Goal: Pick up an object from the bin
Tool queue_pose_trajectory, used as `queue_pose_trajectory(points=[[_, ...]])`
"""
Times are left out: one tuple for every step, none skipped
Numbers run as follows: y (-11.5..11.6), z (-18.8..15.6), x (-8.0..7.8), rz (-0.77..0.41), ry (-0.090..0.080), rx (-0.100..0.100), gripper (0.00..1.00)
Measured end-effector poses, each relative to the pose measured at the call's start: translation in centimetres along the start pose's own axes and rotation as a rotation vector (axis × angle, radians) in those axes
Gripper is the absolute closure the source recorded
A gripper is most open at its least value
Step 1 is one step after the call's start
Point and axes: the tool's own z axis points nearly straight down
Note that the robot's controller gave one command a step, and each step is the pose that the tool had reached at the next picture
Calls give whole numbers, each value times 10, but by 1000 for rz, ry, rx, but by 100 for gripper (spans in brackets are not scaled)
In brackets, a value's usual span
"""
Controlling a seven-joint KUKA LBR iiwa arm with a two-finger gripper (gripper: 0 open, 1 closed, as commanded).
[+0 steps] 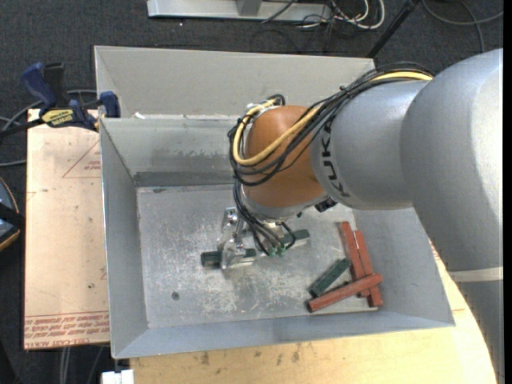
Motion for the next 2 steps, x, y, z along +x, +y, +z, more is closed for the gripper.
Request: queue_pose_trajectory(points=[[0,0,0,0,0,0,100],[6,-104,-2,-44,-3,0,100]])
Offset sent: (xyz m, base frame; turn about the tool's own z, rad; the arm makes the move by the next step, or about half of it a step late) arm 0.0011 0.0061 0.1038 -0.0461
